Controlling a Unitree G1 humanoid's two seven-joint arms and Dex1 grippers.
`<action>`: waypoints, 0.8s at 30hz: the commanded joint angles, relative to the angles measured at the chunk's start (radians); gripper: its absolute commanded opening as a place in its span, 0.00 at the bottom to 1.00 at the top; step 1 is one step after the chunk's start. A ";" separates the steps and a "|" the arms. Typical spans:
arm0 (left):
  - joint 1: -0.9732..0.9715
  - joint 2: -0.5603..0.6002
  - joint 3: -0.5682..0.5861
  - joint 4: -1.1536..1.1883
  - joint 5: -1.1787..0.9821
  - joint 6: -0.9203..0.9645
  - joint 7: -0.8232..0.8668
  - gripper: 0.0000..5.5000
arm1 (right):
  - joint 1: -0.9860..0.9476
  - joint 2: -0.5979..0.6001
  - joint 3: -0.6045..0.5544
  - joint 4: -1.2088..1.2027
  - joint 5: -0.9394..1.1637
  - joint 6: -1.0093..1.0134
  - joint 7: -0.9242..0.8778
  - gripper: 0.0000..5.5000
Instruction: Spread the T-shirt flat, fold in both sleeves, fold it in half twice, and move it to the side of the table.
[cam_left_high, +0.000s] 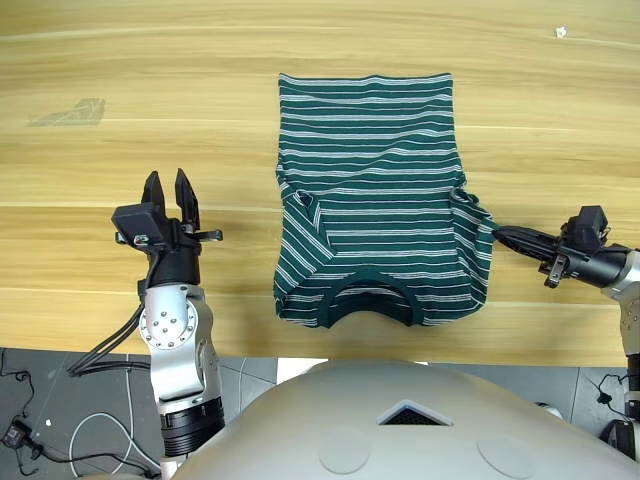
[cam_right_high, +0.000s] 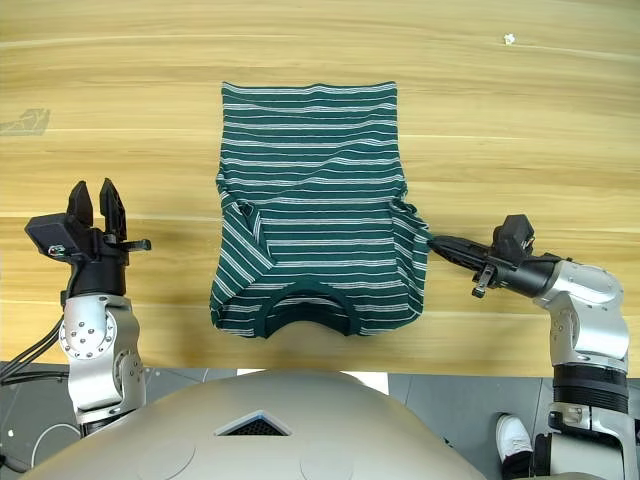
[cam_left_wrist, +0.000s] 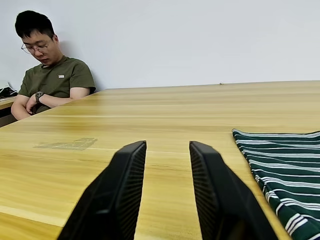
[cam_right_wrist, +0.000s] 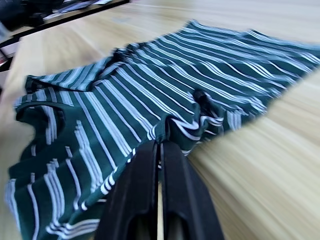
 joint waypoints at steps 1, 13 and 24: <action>0.008 0.003 -0.010 0.015 0.011 -0.009 -0.017 0.29 | 0.019 0.019 0.049 -0.115 -0.029 0.010 -0.043 0.00; 0.007 0.000 -0.038 0.027 0.023 -0.014 -0.033 0.29 | -0.032 0.094 0.233 -0.236 -0.114 0.009 -0.132 0.00; 0.015 -0.004 -0.052 0.018 0.026 -0.007 -0.035 0.29 | -0.016 0.085 0.278 -0.218 -0.172 -0.031 -0.141 0.00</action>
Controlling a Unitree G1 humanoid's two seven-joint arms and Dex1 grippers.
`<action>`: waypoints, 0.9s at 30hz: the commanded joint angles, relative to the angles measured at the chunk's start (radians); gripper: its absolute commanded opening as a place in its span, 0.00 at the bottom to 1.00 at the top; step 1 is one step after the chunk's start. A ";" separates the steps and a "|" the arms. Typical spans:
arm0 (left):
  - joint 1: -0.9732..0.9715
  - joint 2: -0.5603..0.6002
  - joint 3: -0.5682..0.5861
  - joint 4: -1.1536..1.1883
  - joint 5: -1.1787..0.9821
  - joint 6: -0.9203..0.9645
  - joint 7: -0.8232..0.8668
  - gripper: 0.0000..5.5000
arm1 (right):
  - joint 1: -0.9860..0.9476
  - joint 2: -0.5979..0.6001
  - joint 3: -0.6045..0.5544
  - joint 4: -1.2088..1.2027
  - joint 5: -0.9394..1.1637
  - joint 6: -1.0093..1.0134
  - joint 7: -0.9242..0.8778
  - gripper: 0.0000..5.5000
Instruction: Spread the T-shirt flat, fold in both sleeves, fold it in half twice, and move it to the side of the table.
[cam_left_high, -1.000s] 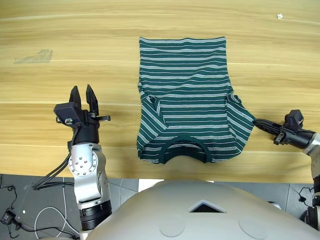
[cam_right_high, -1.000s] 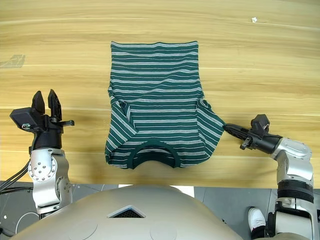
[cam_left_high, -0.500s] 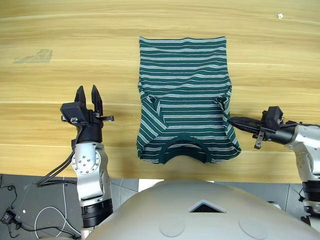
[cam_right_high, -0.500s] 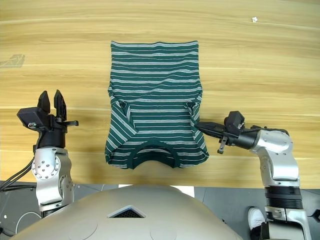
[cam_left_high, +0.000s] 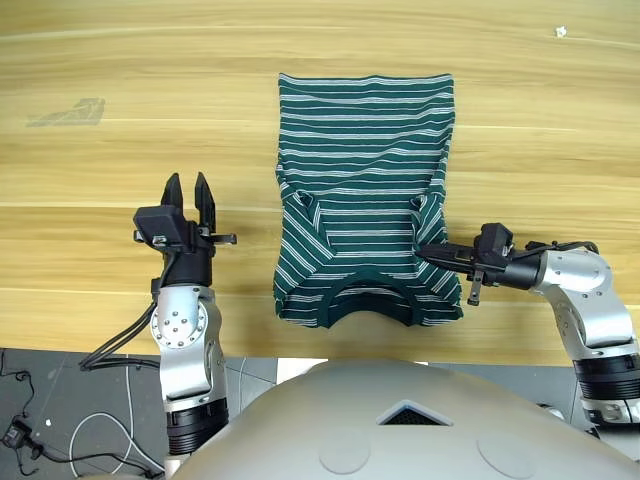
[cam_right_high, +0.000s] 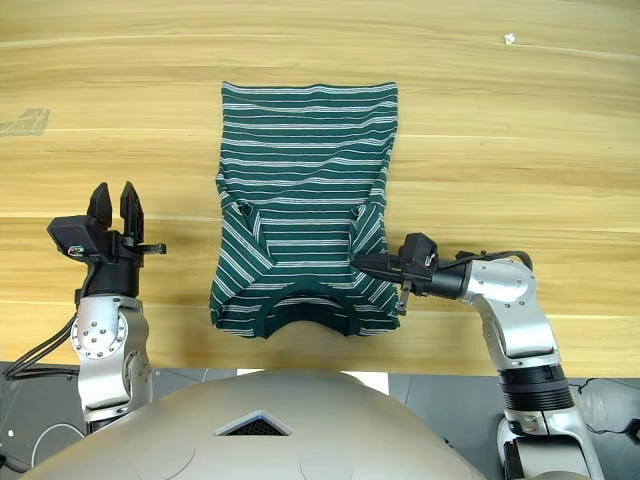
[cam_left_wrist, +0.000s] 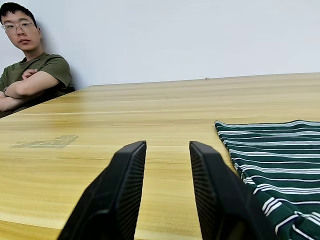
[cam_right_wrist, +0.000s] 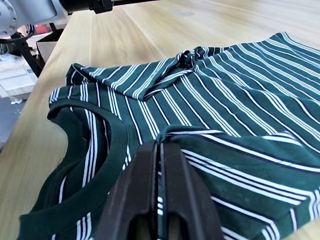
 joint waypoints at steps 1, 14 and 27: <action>0.006 -0.002 -0.009 -0.005 0.010 0.007 -0.001 0.29 | -0.002 -0.011 0.009 0.004 -0.018 -0.013 -0.006 0.00; -0.022 0.023 -0.040 -0.020 0.022 0.030 -0.019 0.29 | 0.007 -0.017 -0.009 -0.075 0.161 0.129 0.059 0.34; 0.174 0.715 -0.032 0.104 0.974 -0.519 0.011 0.29 | -0.117 -0.092 -0.284 0.392 -0.324 -1.166 -0.055 0.50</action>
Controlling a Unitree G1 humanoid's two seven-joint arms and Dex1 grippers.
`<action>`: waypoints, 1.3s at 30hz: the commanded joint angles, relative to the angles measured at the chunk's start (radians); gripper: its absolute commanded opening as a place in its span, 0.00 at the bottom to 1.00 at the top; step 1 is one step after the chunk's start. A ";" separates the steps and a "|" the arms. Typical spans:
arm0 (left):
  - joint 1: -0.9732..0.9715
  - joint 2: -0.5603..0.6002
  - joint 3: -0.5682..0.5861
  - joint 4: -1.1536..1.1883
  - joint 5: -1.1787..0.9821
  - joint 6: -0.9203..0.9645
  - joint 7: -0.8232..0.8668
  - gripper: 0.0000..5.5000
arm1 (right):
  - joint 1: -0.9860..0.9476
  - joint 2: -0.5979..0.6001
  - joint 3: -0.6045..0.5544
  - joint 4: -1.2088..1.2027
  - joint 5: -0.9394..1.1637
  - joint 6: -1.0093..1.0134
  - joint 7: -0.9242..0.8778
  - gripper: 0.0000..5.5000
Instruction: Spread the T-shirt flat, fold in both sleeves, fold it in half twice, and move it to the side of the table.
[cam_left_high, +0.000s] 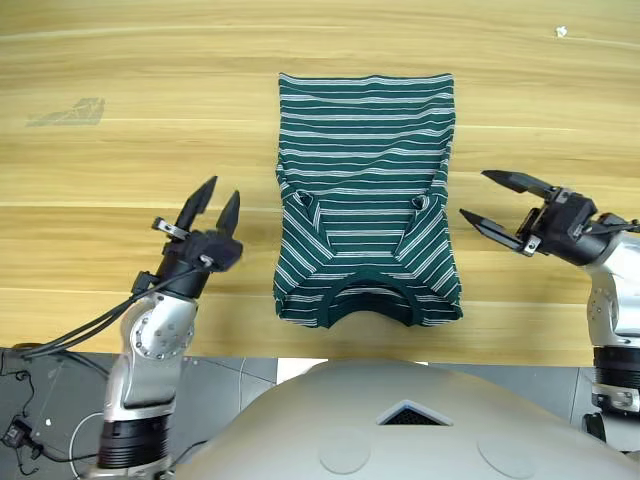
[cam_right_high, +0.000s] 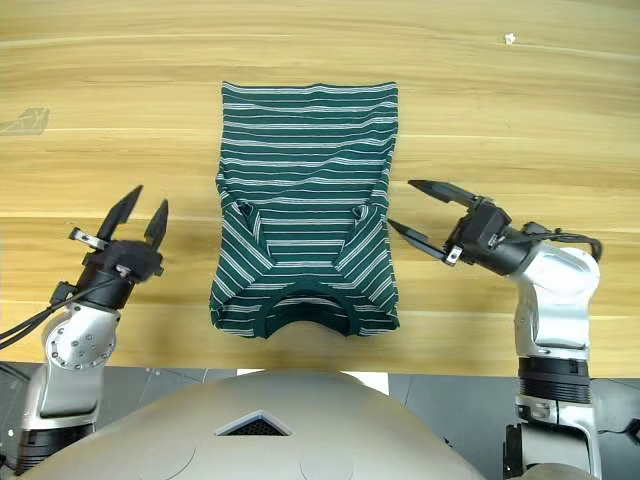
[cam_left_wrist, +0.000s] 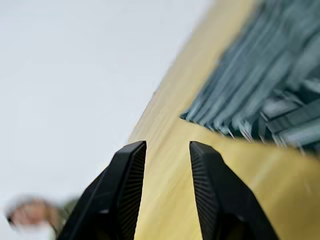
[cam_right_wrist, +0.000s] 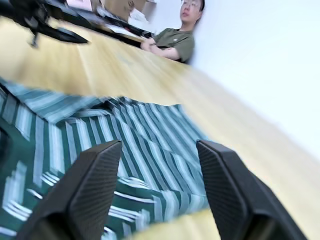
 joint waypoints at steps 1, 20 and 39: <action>0.101 0.270 0.009 0.063 0.352 -0.203 0.052 0.29 | -0.071 -0.131 -0.027 0.270 -0.312 -0.670 -0.003 0.50; -0.047 0.386 -0.149 0.055 0.448 -0.350 -0.007 0.29 | -0.178 -0.223 0.271 0.568 -0.727 -1.072 -0.307 0.50; -0.014 0.411 -0.192 0.040 0.433 -0.377 -0.099 0.00 | -0.189 -0.298 0.440 0.549 -0.750 -0.962 -0.490 0.06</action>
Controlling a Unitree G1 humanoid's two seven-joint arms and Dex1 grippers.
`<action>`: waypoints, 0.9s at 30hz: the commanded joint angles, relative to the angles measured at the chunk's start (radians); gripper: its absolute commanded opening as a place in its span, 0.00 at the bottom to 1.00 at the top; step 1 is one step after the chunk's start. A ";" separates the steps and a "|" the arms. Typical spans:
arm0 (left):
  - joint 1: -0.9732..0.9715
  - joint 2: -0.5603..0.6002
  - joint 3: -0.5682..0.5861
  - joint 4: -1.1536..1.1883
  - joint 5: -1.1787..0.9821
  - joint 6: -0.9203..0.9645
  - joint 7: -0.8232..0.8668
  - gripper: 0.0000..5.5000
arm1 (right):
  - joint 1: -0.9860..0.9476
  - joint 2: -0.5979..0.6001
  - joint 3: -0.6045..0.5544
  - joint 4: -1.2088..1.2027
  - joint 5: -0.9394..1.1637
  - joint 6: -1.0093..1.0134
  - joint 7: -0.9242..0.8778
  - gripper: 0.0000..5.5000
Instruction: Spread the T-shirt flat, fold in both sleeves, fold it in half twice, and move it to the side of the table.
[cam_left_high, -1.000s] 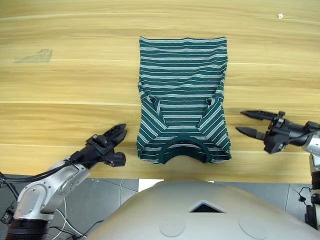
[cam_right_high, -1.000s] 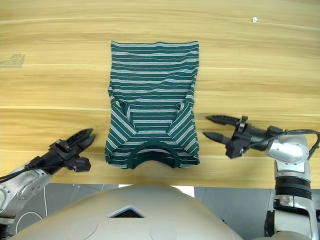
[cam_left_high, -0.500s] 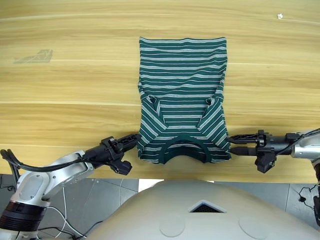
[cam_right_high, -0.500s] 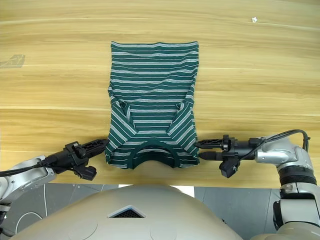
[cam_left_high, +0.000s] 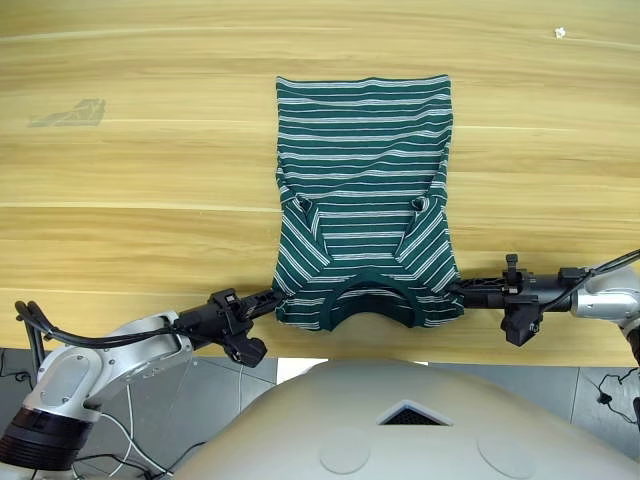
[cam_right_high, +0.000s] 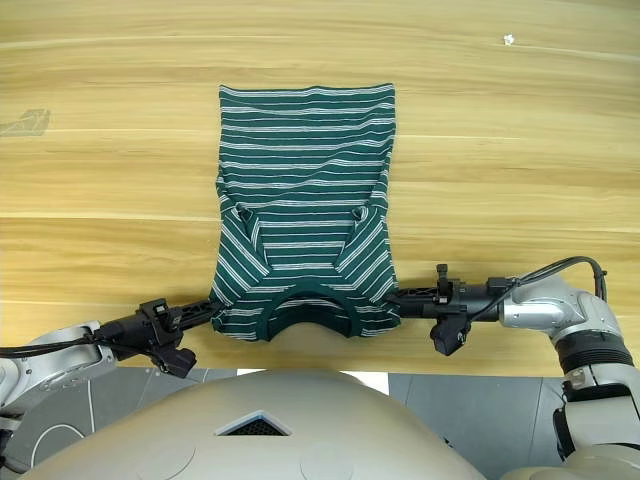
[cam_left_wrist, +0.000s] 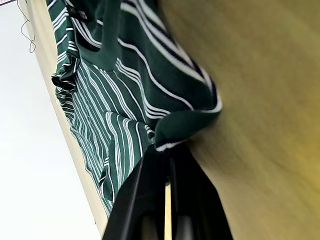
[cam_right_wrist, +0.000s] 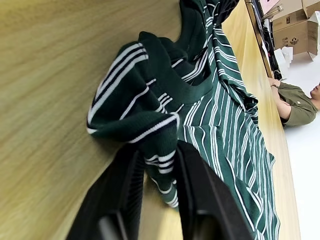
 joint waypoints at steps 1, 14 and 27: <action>-0.003 0.006 -0.009 0.014 0.001 -0.001 -0.007 0.00 | -0.010 -0.028 0.022 -0.005 -0.008 0.022 -0.024 0.01; 0.256 0.145 0.184 -0.217 -0.867 0.372 -0.508 0.00 | 0.229 -0.492 0.119 -0.767 1.358 1.272 0.641 0.00; 0.163 0.174 0.410 -0.319 -1.101 0.568 -0.859 0.00 | 0.290 -0.393 -0.152 -0.831 1.293 1.537 0.759 0.00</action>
